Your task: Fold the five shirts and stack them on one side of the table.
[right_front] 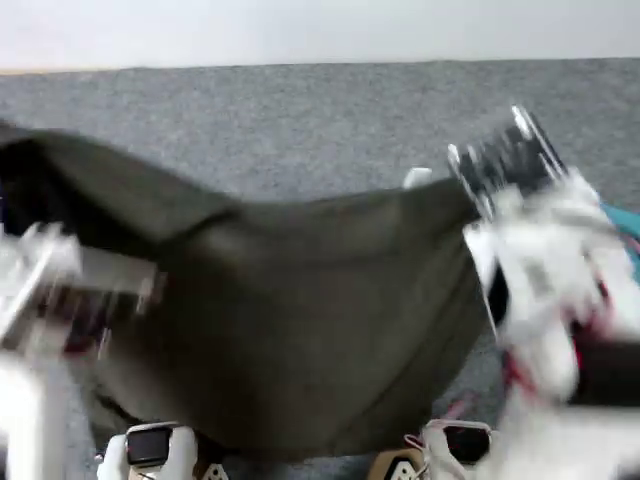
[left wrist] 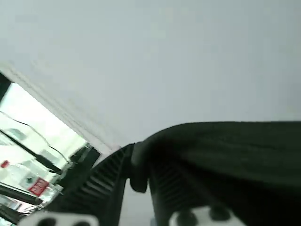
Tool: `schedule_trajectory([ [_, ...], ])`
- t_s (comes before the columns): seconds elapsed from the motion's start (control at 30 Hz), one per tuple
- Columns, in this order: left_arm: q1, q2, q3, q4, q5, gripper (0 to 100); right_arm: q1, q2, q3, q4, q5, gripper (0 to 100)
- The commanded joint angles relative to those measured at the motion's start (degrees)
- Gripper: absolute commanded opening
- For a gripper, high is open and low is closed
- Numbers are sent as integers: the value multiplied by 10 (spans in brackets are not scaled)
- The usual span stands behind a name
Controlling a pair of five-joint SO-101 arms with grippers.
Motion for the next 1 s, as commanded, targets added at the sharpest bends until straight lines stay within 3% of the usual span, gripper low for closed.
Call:
schedule_trajectory([
  [0.0, 4, 66, 129, -28, -55, 5, -27, 51, 112, -104, 2, 10],
  [0.2, 4, 229, 269, -212, -59, 5, -55, 178, 260, -373, 2, 10],
  [0.4, 4, 430, 244, -408, -59, 5, -51, 351, 213, -560, 3, 10],
  [0.63, 5, 590, 67, -506, -58, 5, -51, 524, 8, -630, 6, 10],
  [0.97, 22, 771, -206, -576, -58, 5, -51, 703, -260, -604, 23, 10],
])
